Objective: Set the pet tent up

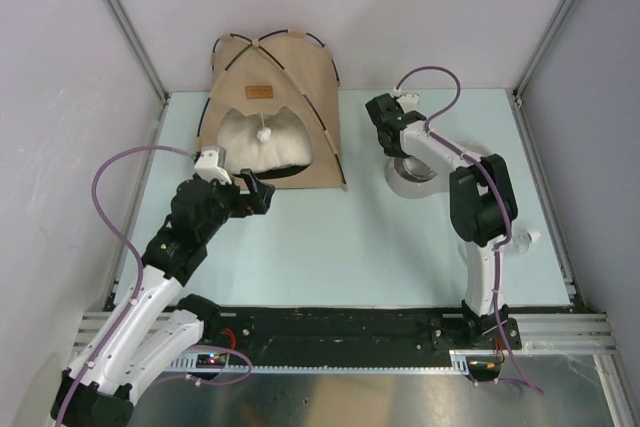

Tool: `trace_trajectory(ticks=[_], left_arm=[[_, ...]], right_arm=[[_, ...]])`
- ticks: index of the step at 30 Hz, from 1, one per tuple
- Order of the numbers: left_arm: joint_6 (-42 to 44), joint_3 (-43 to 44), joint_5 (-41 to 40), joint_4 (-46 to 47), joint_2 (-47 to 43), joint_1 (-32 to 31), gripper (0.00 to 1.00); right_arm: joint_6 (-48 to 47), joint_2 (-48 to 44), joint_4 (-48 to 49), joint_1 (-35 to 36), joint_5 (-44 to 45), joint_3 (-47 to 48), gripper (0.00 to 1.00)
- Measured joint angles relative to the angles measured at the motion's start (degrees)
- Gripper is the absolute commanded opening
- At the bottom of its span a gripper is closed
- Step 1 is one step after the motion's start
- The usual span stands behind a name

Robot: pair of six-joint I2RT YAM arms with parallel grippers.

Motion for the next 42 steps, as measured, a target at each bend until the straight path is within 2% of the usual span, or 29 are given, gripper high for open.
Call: trace_trajectory(ticks=[10,18,21,24,29,31,36,42], left_arm=[[0.0,0.0,0.0,0.0,0.4,0.0,1.0],[0.0,0.0,0.0,0.0,0.4,0.0,1.0],[0.0,0.0,0.0,0.0,0.3,0.0,1.0],[0.1,0.0,0.0,0.0,0.2,0.0,1.0],[0.2,0.0,0.0,0.0,-0.1,0.0,1.0],[0.5,0.0,0.0,0.0,-0.1,0.0,1.0],[0.5,0.0,0.0,0.0,-0.5,0.0,1.0],[0.6,0.0,0.0,0.0,-0.4,0.0,1.0]], right_arm=[[0.5,2.2,-3.4,-0.1,-3.9,1.9,0.38],[0.5,2.8,-4.2,-0.1,-6.2,2.6,0.55],[0.7,2.4,-4.2,-0.1,-7.8,2.6,0.56],[1.0,1.2,-4.1,-0.3,-9.6,2.6,0.54],[3.2,-3.0,-4.2,-1.8,-10.8,1.6,0.27],[4.5,-5.2,-4.4,-3.0,-10.7,-0.1,0.21],[6.9,-8.6,-4.6,-5.7,-10.5,-6.7,0.15],[7.7,-8.5,-5.3,-7.2,-10.6,-11.6,0.1]])
